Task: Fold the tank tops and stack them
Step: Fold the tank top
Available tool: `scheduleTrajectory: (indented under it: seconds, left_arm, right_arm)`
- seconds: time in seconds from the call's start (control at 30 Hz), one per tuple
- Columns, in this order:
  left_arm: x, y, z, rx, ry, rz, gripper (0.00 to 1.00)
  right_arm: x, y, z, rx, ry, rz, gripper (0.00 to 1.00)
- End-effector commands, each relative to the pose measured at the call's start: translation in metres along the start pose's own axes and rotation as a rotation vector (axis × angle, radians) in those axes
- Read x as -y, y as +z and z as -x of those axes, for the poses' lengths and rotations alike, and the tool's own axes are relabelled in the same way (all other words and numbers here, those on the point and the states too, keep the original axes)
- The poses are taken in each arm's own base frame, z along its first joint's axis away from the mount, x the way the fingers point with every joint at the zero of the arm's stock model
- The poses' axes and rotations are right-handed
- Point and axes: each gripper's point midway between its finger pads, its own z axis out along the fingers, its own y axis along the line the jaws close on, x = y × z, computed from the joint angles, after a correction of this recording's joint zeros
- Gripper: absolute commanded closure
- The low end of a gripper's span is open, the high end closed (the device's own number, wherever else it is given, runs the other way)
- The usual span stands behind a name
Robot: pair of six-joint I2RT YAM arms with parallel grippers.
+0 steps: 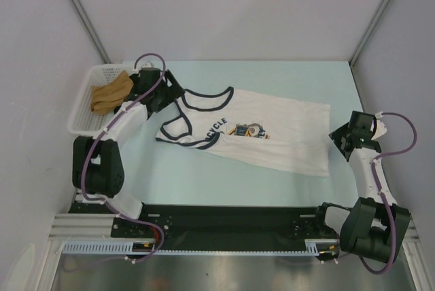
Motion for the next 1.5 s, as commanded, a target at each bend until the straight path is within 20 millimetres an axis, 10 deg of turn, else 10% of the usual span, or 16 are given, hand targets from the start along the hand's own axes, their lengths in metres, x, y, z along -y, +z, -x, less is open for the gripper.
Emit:
scheduleTrajectory:
  seconds: [0.0,0.33,0.73,0.87,1.13,1.43,1.47]
  left_arm:
    - [0.016,0.026,0.004,-0.047,0.078,-0.009,0.08]
    - [0.03,0.098,0.029,-0.073,0.17,0.075,0.29]
    - [0.011,0.146,0.008,-0.161,0.212,0.143,0.57]
    - [0.008,0.151,0.014,-0.143,0.209,0.165,1.0]
    - [-0.002,0.137,0.065,-0.031,0.173,0.211,1.0]
    - [-0.03,0.133,0.076,0.005,0.099,0.283,1.0]
    - [-0.028,0.134,0.074,-0.007,0.093,0.259,0.86]
  right_arm:
    - [-0.044,0.001,0.026,0.034,-0.098,0.169,0.44]
    - [-0.083,0.057,0.046,-0.031,-0.147,0.16,0.48]
    - [-0.1,0.086,0.046,-0.054,-0.134,0.161,0.48]
    - [-0.102,0.09,0.049,-0.047,-0.136,0.15,0.46]
    - [-0.108,0.102,0.055,-0.035,-0.133,0.152,0.46]
    - [-0.128,0.128,0.064,-0.031,-0.149,0.175,0.5]
    - [-0.131,0.13,0.063,-0.035,-0.149,0.181,0.5]
